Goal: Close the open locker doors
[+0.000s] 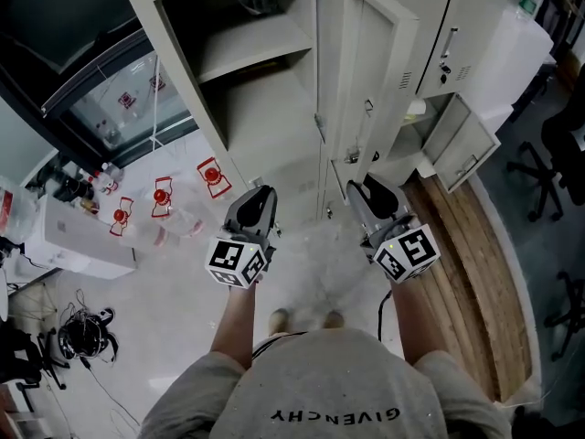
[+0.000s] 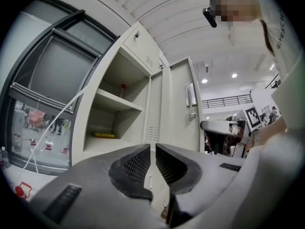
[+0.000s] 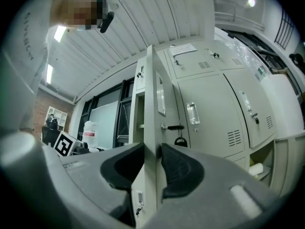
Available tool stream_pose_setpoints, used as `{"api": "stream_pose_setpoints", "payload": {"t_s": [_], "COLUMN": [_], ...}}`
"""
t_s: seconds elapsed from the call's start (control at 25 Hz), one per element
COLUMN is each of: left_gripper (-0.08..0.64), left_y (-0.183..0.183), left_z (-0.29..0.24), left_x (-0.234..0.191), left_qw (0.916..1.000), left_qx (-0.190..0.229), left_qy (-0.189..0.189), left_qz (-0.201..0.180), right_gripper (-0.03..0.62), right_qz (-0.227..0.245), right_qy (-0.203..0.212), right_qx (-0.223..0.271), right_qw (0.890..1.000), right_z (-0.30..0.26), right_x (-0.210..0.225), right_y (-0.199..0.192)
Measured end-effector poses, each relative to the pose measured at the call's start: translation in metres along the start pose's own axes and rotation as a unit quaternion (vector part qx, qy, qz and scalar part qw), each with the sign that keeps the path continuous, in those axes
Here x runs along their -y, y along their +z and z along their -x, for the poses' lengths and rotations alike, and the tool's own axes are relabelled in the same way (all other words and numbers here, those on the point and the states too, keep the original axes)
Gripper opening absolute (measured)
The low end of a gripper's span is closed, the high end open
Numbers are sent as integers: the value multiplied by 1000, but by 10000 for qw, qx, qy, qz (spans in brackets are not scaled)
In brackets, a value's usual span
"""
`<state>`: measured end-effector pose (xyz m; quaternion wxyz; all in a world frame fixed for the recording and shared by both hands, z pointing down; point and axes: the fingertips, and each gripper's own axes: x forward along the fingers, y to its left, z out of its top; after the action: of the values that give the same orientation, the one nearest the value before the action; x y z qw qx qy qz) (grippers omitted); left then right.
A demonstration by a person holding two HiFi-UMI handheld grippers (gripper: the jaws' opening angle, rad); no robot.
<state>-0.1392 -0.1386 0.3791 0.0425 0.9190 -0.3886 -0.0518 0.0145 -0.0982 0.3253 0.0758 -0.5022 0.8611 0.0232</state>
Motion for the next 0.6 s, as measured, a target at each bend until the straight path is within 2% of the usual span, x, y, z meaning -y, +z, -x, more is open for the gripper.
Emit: {"api": "stream_pose_setpoints", "payload": {"t_s": [0.6], "left_gripper": [31], "left_y": [8], "left_z": [27], "left_x": [-41], "left_qw": [10000], "left_qx": [64], "left_qy": [30], "left_qz": [37], "right_gripper": [130], "right_qz": [-9], "right_qy": [41], "right_qx": [-50], "right_qw": [10000], "right_z": [-34], "right_x": [-47], "right_y": [-10]}}
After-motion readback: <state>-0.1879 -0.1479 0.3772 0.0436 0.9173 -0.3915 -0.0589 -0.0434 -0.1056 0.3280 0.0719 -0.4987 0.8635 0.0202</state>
